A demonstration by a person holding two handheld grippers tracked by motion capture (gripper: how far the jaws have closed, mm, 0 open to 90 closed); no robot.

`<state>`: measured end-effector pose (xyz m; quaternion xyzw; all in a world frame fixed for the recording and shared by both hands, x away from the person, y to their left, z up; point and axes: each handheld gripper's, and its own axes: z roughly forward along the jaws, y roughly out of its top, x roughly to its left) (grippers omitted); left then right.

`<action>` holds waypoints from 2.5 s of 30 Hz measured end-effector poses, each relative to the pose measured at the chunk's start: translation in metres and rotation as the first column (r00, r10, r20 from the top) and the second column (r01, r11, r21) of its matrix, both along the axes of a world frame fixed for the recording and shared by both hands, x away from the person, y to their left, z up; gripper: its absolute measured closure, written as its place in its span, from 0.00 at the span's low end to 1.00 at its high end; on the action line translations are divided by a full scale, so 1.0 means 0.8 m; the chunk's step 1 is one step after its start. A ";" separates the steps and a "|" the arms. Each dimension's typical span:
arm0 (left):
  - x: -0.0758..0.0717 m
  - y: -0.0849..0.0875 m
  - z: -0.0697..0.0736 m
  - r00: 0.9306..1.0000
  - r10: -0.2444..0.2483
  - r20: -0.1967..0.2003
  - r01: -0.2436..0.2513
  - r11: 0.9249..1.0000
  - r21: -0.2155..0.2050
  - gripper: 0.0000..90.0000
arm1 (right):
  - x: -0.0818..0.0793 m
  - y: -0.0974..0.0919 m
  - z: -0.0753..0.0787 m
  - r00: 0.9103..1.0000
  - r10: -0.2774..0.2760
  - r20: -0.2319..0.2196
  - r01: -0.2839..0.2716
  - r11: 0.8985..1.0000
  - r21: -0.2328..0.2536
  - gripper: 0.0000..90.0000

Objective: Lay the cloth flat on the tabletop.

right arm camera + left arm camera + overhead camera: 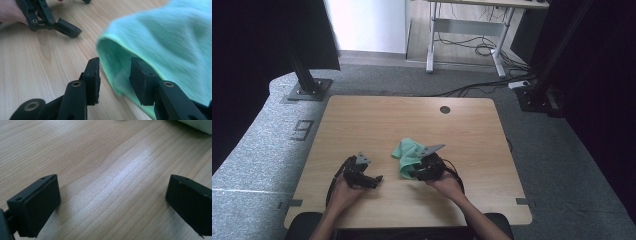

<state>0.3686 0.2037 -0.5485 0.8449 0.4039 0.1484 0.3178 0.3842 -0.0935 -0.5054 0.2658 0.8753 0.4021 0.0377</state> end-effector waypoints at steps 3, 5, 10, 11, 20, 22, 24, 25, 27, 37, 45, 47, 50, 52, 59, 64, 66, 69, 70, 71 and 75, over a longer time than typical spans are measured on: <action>0.000 0.000 0.001 1.000 -0.006 -0.001 0.006 1.000 0.002 0.02 | -0.003 -0.018 0.002 1.000 -0.023 0.003 0.023 1.000 -0.004 0.65; 0.000 -0.001 0.003 1.000 -0.005 -0.004 0.005 1.000 0.002 0.04 | -0.003 -0.030 0.003 0.999 -0.038 0.006 0.038 0.999 -0.003 0.65; 0.000 -0.004 0.010 1.000 -0.015 -0.006 0.015 1.000 -0.004 0.08 | -0.001 -0.059 0.002 0.996 -0.090 0.003 0.090 0.996 -0.006 0.67; -0.001 -0.004 0.013 1.000 -0.018 -0.002 0.018 1.000 -0.017 0.10 | -0.001 -0.064 0.001 0.995 -0.101 0.003 0.101 0.995 -0.009 0.69; 0.003 -0.027 0.056 0.993 -0.107 0.045 0.111 0.989 -0.099 0.20 | 0.009 -0.092 -0.007 0.987 -0.158 0.009 0.158 0.987 -0.024 0.82; 0.007 -0.038 0.068 0.990 -0.131 0.056 0.136 0.985 -0.107 0.22 | 0.011 -0.092 -0.009 0.987 -0.162 0.011 0.162 0.986 -0.029 0.83; 0.010 -0.052 0.080 0.985 -0.161 0.068 0.167 0.981 -0.095 0.24 | 0.012 -0.092 -0.011 0.987 -0.162 0.016 0.163 0.986 -0.039 0.84; 0.012 -0.060 0.086 0.981 -0.177 0.075 0.183 0.979 -0.085 0.24 | 0.013 -0.092 -0.012 0.987 -0.162 0.016 0.163 0.986 -0.043 0.84; 0.014 -0.075 0.097 0.974 -0.212 0.082 0.219 0.973 -0.079 0.25 | 0.014 -0.092 -0.015 0.986 -0.165 0.014 0.166 0.985 -0.044 0.84; 0.029 -0.152 0.126 0.925 -0.370 0.086 0.374 0.926 -0.039 0.33 | 0.016 -0.099 -0.023 0.981 -0.191 0.006 0.191 0.981 -0.034 0.80; 0.044 -0.189 0.094 0.907 -0.421 0.026 0.421 0.907 -0.005 0.47 | 0.015 -0.114 -0.022 0.976 -0.216 0.000 0.216 0.976 -0.004 0.76; 0.049 -0.190 0.082 0.908 -0.419 0.001 0.419 0.908 0.020 0.52 | 0.015 -0.117 -0.022 0.976 -0.218 0.002 0.218 0.976 -0.002 0.75; 0.054 -0.188 0.065 0.912 -0.410 -0.026 0.411 0.911 0.036 0.59 | 0.015 -0.119 -0.021 0.975 -0.223 -0.004 0.223 0.975 0.005 0.74; 0.057 -0.187 0.056 0.910 -0.412 -0.044 0.414 0.910 0.040 0.62 | 0.015 -0.118 -0.021 0.975 -0.221 -0.009 0.221 0.975 0.006 0.74; 0.061 -0.187 0.034 0.918 -0.393 -0.063 0.396 0.917 0.056 0.82 | 0.017 -0.105 -0.020 0.980 -0.199 0.004 0.199 0.980 -0.005 0.70; 0.065 -0.180 0.035 0.930 -0.364 -0.057 0.365 0.931 0.010 0.97 | 0.025 -0.089 -0.025 0.977 -0.208 0.047 0.211 0.975 -0.071 0.60; 0.065 -0.175 0.039 0.935 -0.352 -0.045 0.351 0.936 -0.010 0.97 | 0.031 -0.086 -0.030 0.974 -0.222 0.050 0.226 0.970 -0.090 0.58; 0.065 -0.167 0.047 0.943 -0.333 -0.010 0.332 0.943 -0.020 0.97 | 0.035 -0.083 -0.039 0.973 -0.223 0.060 0.229 0.964 -0.136 0.56; 0.065 -0.164 0.051 0.946 -0.325 0.002 0.324 0.945 -0.028 0.97 | 0.034 -0.082 -0.042 0.973 -0.219 0.072 0.228 0.962 -0.150 0.54; 0.065 -0.160 0.055 0.948 -0.318 0.011 0.318 0.947 -0.037 0.97 | 0.034 -0.084 -0.043 0.972 -0.221 0.073 0.230 0.963 -0.138 0.54; 0.065 -0.146 0.069 0.956 -0.292 0.042 0.294 0.954 -0.063 0.97 | 0.034 -0.087 -0.044 0.972 -0.225 0.069 0.232 0.964 -0.126 0.53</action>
